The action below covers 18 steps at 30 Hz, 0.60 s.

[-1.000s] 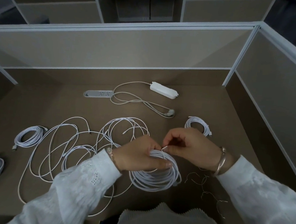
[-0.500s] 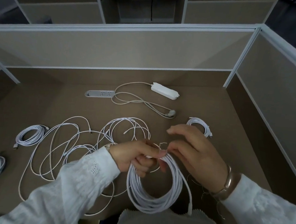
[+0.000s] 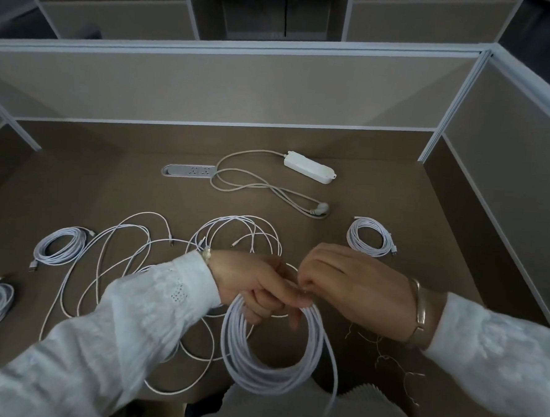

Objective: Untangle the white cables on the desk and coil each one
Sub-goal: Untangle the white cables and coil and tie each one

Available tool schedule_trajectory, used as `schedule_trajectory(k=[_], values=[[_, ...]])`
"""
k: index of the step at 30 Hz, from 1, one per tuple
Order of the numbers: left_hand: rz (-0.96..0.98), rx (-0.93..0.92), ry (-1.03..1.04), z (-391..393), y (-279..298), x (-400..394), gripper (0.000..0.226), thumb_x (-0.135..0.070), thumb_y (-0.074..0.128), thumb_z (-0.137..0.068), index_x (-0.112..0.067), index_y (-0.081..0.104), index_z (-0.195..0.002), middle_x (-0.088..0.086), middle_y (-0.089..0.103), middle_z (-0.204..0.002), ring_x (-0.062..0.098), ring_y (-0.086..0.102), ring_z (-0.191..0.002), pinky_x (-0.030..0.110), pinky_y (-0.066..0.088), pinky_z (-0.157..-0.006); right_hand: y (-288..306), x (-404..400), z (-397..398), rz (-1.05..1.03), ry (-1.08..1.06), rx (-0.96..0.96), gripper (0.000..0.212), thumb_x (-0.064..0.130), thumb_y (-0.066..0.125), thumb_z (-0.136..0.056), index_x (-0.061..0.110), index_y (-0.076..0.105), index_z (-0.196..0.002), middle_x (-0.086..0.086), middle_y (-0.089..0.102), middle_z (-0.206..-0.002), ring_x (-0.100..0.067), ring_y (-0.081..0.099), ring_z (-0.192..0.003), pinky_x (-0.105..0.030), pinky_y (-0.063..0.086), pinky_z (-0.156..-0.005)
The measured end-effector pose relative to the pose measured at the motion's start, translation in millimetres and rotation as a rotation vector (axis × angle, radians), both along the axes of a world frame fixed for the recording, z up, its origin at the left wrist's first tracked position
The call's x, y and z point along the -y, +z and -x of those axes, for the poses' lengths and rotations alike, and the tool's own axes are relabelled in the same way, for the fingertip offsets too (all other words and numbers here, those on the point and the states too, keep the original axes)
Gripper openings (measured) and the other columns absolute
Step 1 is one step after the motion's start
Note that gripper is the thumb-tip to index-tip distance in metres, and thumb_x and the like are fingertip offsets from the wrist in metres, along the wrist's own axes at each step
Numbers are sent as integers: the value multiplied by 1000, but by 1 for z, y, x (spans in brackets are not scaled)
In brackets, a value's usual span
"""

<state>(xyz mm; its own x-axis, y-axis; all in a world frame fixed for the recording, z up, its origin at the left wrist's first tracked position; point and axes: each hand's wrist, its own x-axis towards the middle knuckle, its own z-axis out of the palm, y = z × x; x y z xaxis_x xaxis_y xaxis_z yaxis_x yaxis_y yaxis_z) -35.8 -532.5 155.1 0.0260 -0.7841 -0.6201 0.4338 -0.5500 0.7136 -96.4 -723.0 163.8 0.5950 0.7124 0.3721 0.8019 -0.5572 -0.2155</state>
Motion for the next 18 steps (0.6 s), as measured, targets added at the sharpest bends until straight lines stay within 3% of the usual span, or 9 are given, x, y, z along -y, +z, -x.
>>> schedule_trajectory(k=[4, 7, 10, 12, 15, 18], values=[[-147, 683, 31, 4, 8, 10, 27, -34, 73, -80, -7, 71, -74, 25, 50, -58, 13, 38, -39, 22, 36, -43, -3, -1, -6, 83, -74, -124, 18, 23, 45, -87, 12, 56, -78, -2, 57, -76, -13, 45, -73, -24, 34, -69], [-242, 1256, -18, 12, 4, 19, 42, -46, 61, -80, -6, 64, -68, 14, 59, -61, 21, 53, -53, 32, 44, -54, -7, -2, -10, 14, -255, -321, 19, 28, 44, -88, 13, 57, -84, -2, 60, -82, -20, 55, -76, -30, 39, -70], [-374, 1662, 28, 21, -4, 25, 36, -45, 50, -92, -13, 65, -90, 9, 68, -87, 30, 64, -85, 35, 44, -67, -11, -3, -19, -178, -504, -518, 5, 16, 60, -87, 12, 64, -88, -2, 67, -83, -15, 60, -77, -22, 42, -69], [-380, 1884, 108, 21, -13, 27, 28, -37, 46, -94, -18, 64, -106, 6, 70, -98, 30, 65, -91, 34, 47, -69, -16, -7, -23, -491, -664, -784, 4, 11, 65, -86, 11, 66, -83, -2, 67, -75, -9, 59, -65, -15, 43, -60], [-348, 1984, 254, 18, -18, 23, 21, -29, 59, -74, -18, 71, -86, 2, 71, -72, 24, 67, -62, 26, 46, -48, -24, -22, -18, -1238, -707, -1289, 10, -2, 58, -87, 1, 63, -79, -6, 63, -64, -12, 54, -56, -17, 45, -51], [-317, 2022, 306, 19, -19, 21, 21, -27, 63, -58, -17, 72, -75, 1, 67, -59, 20, 62, -48, 20, 39, -39, -29, -30, -8, -1577, -630, -1465, 11, -3, 54, -88, 0, 63, -84, -7, 64, -66, -11, 56, -54, -20, 48, -50]])
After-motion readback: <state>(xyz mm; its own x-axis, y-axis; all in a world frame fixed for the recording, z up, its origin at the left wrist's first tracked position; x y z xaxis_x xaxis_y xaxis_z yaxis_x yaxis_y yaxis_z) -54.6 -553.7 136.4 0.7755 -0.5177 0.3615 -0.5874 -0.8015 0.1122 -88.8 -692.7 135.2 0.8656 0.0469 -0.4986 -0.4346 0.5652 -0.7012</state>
